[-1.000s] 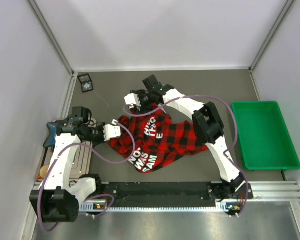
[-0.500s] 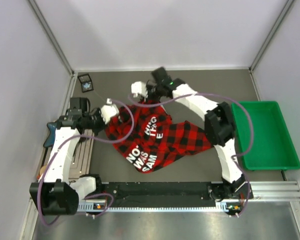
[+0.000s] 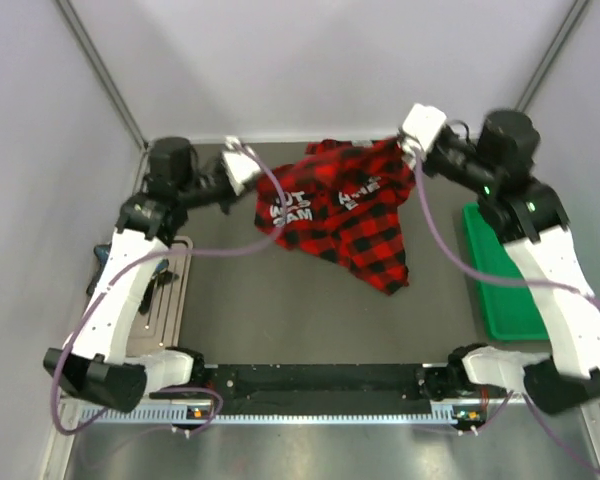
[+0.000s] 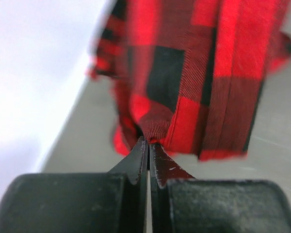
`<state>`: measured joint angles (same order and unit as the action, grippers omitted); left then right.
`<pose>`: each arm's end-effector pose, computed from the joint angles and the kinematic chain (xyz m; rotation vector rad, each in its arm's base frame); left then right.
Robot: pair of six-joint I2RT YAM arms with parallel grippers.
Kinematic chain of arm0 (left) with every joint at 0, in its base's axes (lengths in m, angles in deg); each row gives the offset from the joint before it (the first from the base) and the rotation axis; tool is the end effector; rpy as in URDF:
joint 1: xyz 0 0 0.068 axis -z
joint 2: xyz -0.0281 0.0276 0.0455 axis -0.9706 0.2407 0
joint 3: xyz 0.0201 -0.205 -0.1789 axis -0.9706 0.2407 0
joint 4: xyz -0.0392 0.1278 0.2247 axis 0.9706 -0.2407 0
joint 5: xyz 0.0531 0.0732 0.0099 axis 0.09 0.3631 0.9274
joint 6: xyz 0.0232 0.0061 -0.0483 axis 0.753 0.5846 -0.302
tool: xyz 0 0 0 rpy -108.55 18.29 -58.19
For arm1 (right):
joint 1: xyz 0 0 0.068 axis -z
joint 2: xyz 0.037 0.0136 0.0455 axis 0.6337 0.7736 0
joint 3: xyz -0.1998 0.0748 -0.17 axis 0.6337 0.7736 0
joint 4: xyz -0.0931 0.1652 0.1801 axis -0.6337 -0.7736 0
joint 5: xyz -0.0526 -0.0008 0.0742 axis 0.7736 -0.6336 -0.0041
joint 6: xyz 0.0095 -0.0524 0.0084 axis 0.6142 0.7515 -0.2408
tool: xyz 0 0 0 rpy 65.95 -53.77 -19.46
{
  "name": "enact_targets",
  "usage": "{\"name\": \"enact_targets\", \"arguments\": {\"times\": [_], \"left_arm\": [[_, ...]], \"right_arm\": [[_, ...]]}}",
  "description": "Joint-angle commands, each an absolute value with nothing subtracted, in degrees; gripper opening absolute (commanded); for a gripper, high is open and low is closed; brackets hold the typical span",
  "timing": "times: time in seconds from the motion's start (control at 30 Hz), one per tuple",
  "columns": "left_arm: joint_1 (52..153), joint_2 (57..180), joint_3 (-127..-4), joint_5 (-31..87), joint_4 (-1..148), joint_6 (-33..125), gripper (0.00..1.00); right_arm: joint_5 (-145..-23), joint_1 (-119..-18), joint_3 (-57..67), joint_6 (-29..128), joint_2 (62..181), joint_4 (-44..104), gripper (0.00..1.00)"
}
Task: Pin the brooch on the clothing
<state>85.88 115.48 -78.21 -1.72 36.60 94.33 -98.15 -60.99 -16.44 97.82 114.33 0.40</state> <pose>0.2560 -0.0665 0.4359 1.1193 1.5261 -0.3271 0.2339 0.1074 0.5035 -1.1170 1.2765 0.0717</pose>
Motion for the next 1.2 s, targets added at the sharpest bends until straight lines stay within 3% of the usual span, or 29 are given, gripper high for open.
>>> {"name": "enact_targets", "arguments": {"times": [0.0, 0.1, 0.13, 0.2, 0.27, 0.37, 0.67, 0.87, 1.0, 1.17], "left_arm": [[99.85, 104.84, -63.52, -3.47, 26.19, 100.54, 0.0], [108.55, 100.42, -52.18, -0.93, 23.04, 103.34, 0.04], [110.77, 99.62, -49.98, 0.12, 19.81, 105.96, 0.24], [113.59, 97.0, -45.31, 3.02, 18.55, 106.69, 0.44], [113.43, 95.84, -43.72, 5.31, 19.42, 105.98, 0.58], [111.33, 95.22, -43.62, 6.38, 20.3, 110.72, 0.66], [111.49, 106.01, -46.6, 1.37, 26.54, 129.61, 0.71], [113.77, 122.71, -59.96, 2.24, 25.3, 136.84, 0.61], [115.01, 128.42, -59.8, 3.91, 35.67, 139.19, 0.57], [115.45, 135.89, -61.28, 5.15, 46.12, 140.26, 0.62]], "right_arm": [[-98.4, -61.2, 3.8, 101.8, 103.57, -5.02, 0.0], [-96.29, -61.21, 16.99, 106.1, 95.92, -7.66, 0.0], [-95.93, -61.12, 20.27, 108.9, 94.07, -7.92, 0.0], [-95.84, -61.21, 28.17, 111.21, 88.18, -8.71, 0.0], [-96.36, -61.29, 31.45, 113.32, 83.62, -10.38, 0.0], [-96.98, -61.29, 34.54, 112.63, 81.66, -11.61, 0.0], [-97.25, -61.38, 33.75, 109.63, 85.18, -12.32, 0.0], [-96.98, -61.38, 33.93, 107.97, 85.79, -12.15, 0.0], [-96.63, -61.29, 34.54, 105.86, 85.79, -11.53, 0.0], [-97.07, -61.29, 34.9, 104.54, 85.7, -11.0, 0.0]]}}
